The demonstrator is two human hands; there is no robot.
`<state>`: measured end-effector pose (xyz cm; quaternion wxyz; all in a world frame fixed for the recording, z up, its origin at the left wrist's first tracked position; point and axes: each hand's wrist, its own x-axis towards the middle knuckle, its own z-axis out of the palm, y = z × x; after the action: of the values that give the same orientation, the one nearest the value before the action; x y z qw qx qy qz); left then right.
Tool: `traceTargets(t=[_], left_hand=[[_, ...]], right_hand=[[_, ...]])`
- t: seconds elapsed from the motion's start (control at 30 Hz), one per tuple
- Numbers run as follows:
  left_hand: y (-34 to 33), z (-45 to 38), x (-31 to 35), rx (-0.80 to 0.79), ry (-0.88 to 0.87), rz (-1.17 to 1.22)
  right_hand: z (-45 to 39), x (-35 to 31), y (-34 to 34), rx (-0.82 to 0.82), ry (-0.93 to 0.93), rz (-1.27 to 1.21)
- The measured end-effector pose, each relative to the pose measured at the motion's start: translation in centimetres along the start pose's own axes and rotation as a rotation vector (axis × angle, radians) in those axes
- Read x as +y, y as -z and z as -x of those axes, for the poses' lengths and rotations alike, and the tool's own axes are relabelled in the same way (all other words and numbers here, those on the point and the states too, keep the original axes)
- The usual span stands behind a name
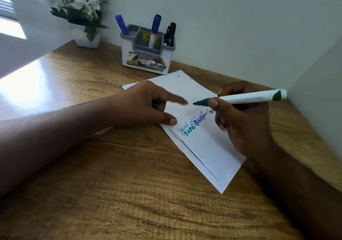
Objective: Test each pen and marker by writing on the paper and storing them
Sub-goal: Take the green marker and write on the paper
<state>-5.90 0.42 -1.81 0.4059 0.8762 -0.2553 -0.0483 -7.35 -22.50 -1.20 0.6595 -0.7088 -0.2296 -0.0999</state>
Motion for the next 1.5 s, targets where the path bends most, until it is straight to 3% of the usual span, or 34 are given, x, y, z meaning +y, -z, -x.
traceTargets(t=[0.1, 0.63, 0.83, 1.13, 1.33, 1.43, 1.5], left_hand=[[0.3, 0.1, 0.2, 0.147, -0.026, 0.104], [-0.1, -0.1, 1.0, 0.088, -0.044, 0.051], [-0.3, -0.2, 0.4, 0.127, -0.079, 0.016], [-1.9, -0.7, -0.1, 0.283, -0.141, 0.088], [-0.9, -1.0, 0.0, 0.229, -0.105, 0.245], [1.3, -0.5, -0.5, 0.337, -0.110, 0.282], [3.1, -0.1, -2.0, 0.480, -0.095, 0.332]], right_hand=[[0.3, -0.4, -0.8, -0.059, -0.061, -0.103], [-0.4, -1.4, -5.1, -0.060, 0.018, 0.236], [-0.6, -0.4, -5.5, -0.121, -0.086, 0.256], [-0.8, 0.3, -6.6, -0.075, -0.166, 0.130], [-1.8, -0.3, -6.4, -0.036, -0.225, 0.185], [-3.9, -1.5, -5.8, 0.035, -0.278, 0.026], [-5.9, -2.5, -6.0, -0.038, -0.308, -0.084]])
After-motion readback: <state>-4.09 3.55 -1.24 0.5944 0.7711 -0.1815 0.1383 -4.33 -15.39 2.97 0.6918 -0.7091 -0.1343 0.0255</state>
